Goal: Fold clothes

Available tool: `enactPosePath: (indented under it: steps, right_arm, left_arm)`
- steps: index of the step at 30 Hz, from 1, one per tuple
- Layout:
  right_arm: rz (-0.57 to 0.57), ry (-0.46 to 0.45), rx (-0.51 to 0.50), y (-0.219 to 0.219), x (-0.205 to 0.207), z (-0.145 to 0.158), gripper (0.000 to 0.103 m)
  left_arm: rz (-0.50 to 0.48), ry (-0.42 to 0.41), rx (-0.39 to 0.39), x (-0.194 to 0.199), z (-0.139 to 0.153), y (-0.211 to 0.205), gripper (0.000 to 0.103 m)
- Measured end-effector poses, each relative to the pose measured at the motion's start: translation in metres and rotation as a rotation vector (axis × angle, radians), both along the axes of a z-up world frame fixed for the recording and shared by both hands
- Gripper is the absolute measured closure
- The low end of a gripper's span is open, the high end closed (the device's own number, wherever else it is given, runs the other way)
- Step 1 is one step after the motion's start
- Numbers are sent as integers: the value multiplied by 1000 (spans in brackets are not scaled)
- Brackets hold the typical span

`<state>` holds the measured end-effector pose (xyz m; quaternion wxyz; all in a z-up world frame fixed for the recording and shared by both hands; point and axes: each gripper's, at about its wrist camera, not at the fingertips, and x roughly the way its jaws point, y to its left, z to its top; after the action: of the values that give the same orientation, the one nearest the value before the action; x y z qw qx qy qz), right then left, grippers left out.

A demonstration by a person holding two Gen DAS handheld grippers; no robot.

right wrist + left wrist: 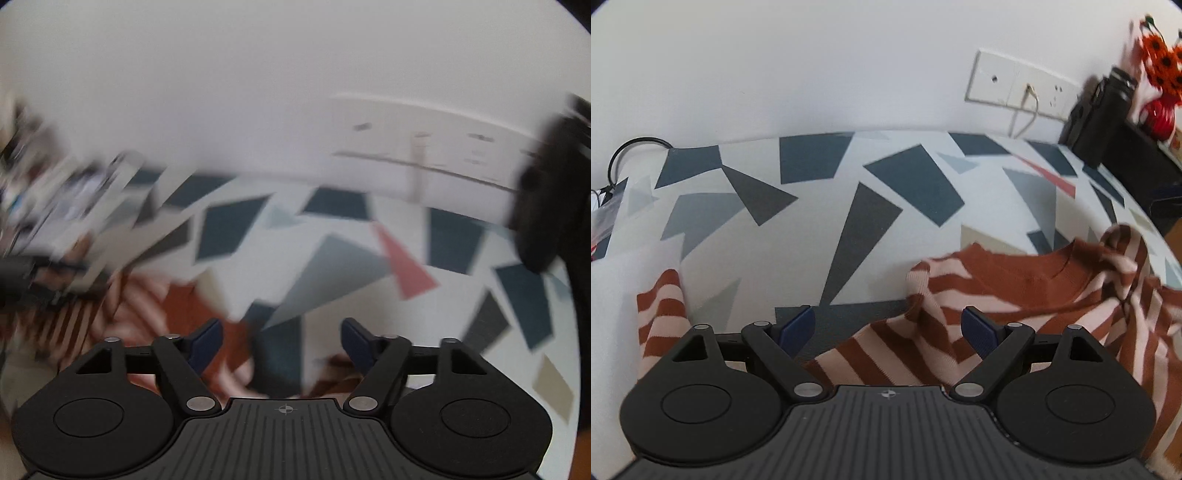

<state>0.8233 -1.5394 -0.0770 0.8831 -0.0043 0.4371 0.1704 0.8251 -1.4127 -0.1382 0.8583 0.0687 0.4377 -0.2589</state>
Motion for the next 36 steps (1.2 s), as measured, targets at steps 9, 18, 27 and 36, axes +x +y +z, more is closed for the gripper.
enactPosePath:
  steps: [9, 18, 27, 36]
  right_arm:
    - [199, 183, -76, 34, 4, -52, 80]
    - [6, 29, -48, 2, 38, -36, 94]
    - [-175, -80, -145, 2, 91, -76, 91]
    - [-215, -65, -177, -9, 61, -81, 36]
  left_arm:
    - [-53, 35, 22, -5, -21, -6, 15]
    - [-45, 1, 86, -1, -32, -18, 26]
    - [55, -17, 86, 1, -32, -25, 29]
    - [122, -60, 13, 11, -18, -20, 83]
